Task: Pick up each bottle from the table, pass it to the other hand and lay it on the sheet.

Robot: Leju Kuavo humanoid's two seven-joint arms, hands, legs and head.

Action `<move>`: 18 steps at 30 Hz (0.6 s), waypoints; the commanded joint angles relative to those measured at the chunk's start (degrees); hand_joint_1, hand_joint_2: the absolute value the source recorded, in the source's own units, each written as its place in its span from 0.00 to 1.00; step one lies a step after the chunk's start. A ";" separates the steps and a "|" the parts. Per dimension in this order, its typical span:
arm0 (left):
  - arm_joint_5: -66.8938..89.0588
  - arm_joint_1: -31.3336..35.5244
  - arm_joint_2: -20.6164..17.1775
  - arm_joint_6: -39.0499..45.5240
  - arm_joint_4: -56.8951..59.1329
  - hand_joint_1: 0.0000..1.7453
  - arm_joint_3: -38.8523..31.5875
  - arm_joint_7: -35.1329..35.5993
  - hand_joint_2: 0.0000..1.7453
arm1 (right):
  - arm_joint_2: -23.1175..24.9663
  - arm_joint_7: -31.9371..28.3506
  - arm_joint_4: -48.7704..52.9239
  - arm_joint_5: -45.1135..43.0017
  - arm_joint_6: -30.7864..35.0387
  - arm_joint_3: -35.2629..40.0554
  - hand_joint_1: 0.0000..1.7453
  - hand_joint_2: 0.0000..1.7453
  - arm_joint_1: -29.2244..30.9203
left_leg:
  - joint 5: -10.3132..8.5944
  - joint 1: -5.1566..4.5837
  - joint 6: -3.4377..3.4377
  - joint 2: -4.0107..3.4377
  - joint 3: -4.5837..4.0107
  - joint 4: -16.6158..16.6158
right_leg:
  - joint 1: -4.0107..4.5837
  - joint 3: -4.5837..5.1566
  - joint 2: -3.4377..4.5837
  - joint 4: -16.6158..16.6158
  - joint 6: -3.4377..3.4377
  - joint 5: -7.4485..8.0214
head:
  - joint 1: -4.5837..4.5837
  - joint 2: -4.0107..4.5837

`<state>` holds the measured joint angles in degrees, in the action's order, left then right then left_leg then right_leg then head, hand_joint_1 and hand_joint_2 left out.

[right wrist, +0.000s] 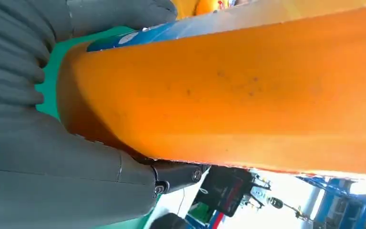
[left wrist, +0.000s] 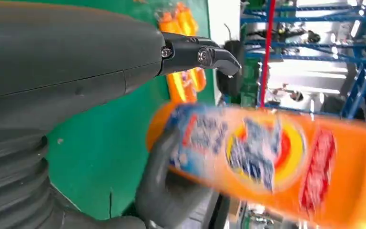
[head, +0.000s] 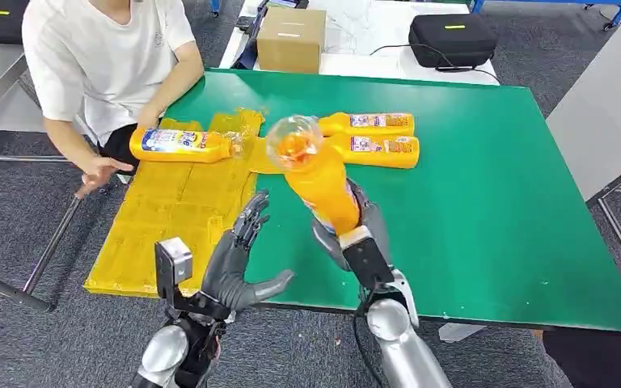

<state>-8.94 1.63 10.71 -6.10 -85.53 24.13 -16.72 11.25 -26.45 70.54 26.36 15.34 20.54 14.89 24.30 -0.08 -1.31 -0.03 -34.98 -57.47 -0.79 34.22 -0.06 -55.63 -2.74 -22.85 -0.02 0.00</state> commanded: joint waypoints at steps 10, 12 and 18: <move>-1.74 5.52 -0.06 1.45 2.43 0.00 2.62 -0.17 1.00 | 2.16 0.69 -15.17 5.01 2.38 8.94 1.00 1.00 7.80 | 0.08 0.04 0.09 -0.08 0.20 0.02 | 0.05 -0.17 0.07 0.00 0.11 -0.06 | 0.00 0.00; -1.74 6.08 0.25 2.64 2.84 0.00 2.30 -0.33 1.00 | 2.56 0.37 -15.37 4.65 2.57 9.38 1.00 1.00 7.48 | 0.08 0.06 0.09 -0.01 0.21 0.00 | 0.06 -0.19 0.01 -0.01 0.11 -0.08 | 0.00 0.00; -1.74 6.22 0.23 2.64 2.83 0.00 2.26 -0.33 1.00 | 2.71 0.34 -15.33 4.62 2.66 9.45 1.00 1.00 7.31 | 0.02 0.04 0.05 0.03 0.07 0.03 | 0.04 -0.06 -0.03 0.03 0.06 -0.03 | 0.02 0.00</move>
<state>-10.62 4.72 11.54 -3.63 -85.61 25.24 -17.27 14.21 -25.77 61.37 30.77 18.05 26.86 19.24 24.30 -0.08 -1.31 -0.01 -35.01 -57.47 -0.79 34.26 -0.06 -55.64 -2.74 -22.85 0.00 0.00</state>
